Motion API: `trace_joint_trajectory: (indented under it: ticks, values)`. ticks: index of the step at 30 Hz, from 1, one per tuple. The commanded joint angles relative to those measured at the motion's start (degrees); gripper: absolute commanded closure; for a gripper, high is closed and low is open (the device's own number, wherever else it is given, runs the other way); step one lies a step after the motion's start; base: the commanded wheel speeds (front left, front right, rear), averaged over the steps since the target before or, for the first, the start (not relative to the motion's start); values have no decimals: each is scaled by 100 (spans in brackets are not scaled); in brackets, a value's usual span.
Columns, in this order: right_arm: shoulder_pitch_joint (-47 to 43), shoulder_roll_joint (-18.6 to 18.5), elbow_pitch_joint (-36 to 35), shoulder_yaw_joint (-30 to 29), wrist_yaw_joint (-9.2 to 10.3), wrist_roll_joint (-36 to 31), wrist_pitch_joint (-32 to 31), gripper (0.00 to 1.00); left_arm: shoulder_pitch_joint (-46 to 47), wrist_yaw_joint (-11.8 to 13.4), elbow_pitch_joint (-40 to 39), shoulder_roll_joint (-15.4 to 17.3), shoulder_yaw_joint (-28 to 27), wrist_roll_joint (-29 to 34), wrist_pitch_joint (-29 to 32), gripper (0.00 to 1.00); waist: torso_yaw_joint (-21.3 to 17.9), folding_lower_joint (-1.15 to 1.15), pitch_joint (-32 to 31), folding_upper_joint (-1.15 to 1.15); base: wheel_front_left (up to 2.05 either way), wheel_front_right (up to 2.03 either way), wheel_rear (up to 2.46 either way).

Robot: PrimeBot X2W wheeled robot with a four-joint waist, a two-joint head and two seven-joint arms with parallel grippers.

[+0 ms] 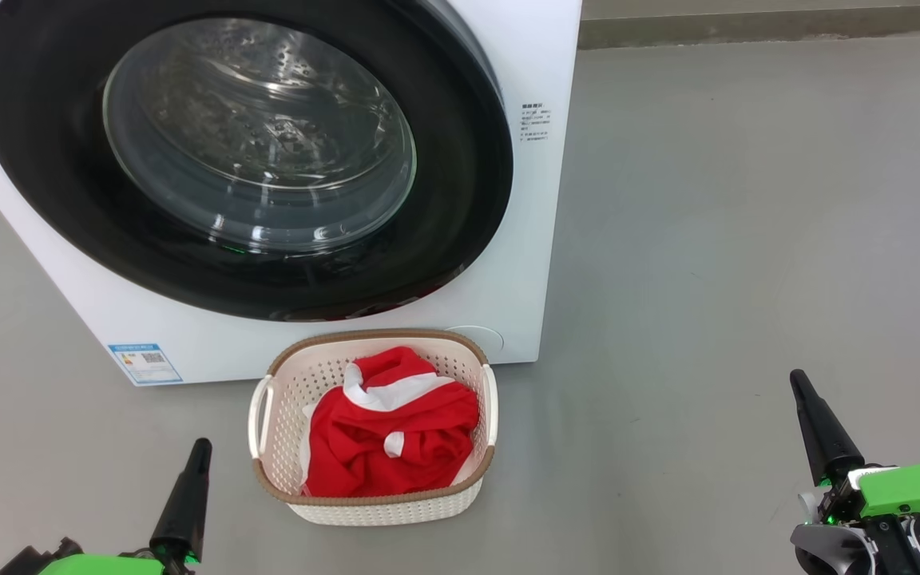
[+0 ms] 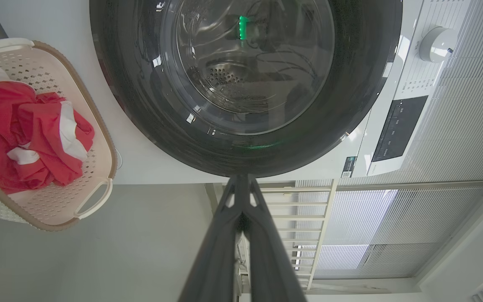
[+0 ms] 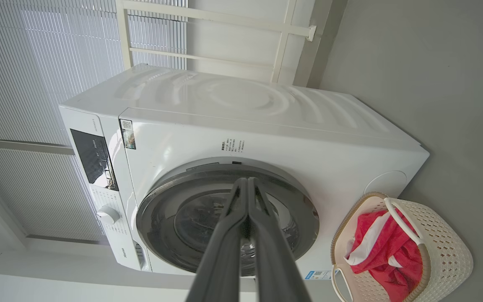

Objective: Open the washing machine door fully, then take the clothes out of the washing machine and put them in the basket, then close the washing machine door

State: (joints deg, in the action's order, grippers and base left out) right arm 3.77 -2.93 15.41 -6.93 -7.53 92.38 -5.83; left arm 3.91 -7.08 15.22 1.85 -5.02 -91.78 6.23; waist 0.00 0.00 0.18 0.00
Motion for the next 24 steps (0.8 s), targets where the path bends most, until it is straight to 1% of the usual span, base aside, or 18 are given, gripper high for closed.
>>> trace_joint_trajectory:
  ticks: [1,24]
  values:
    - [238,-28,-141,82,4,13,-32,100,229,-41,-116,103,-151,-38,26,100,0,0,0,0,0,0,0]
    - [239,-19,-140,69,4,2,-43,100,228,-41,-117,103,-151,-39,26,100,0,0,0,0,0,0,0]
